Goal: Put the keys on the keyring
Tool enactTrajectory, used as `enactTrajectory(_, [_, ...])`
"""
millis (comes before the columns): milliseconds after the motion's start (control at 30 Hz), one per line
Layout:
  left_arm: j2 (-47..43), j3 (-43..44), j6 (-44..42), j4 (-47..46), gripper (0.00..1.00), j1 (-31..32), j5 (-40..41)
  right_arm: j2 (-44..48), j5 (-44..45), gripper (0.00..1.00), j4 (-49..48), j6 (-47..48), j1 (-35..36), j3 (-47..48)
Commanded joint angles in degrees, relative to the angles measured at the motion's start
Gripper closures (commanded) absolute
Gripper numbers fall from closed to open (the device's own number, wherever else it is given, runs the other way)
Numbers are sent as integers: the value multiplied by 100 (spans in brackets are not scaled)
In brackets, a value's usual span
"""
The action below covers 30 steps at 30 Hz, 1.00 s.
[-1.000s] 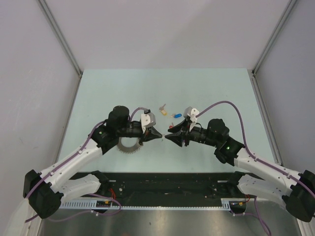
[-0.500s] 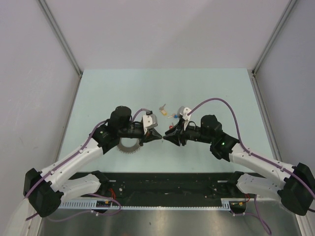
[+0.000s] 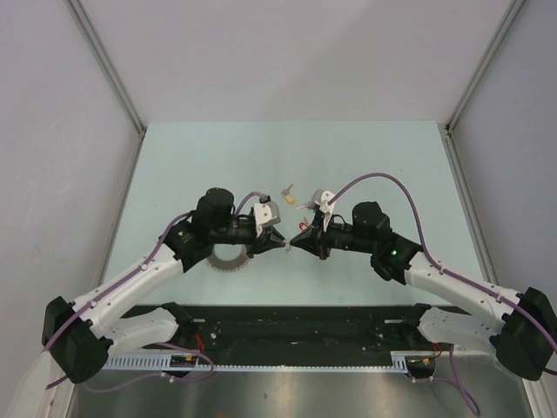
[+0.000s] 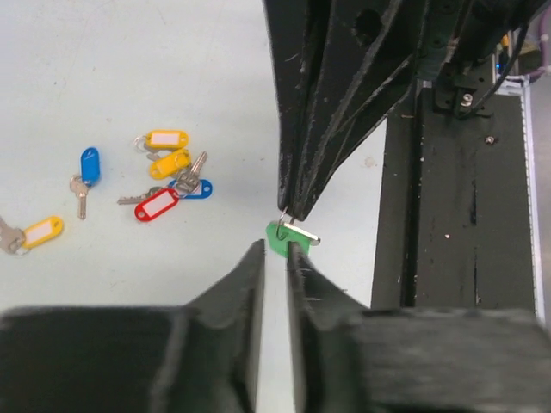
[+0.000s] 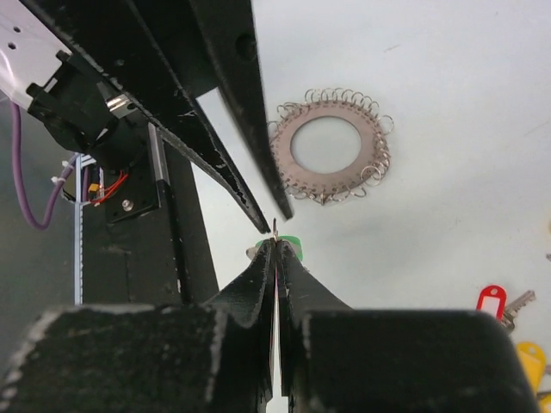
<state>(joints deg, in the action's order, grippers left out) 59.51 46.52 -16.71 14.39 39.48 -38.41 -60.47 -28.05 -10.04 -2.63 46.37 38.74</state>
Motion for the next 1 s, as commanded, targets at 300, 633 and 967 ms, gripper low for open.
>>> enactTrajectory(300, [-1265,-90,273,266,39,33,1984,527,774,100,2418,18,-23,309])
enactTrajectory(633, [-2759,-811,651,275,27,33,3559,-753,1452,100,3745,-53,4,941])
enactTrajectory(967, [-3156,-1058,572,292,26,33,4210,-2915,1469,100,3352,246,197,1908])
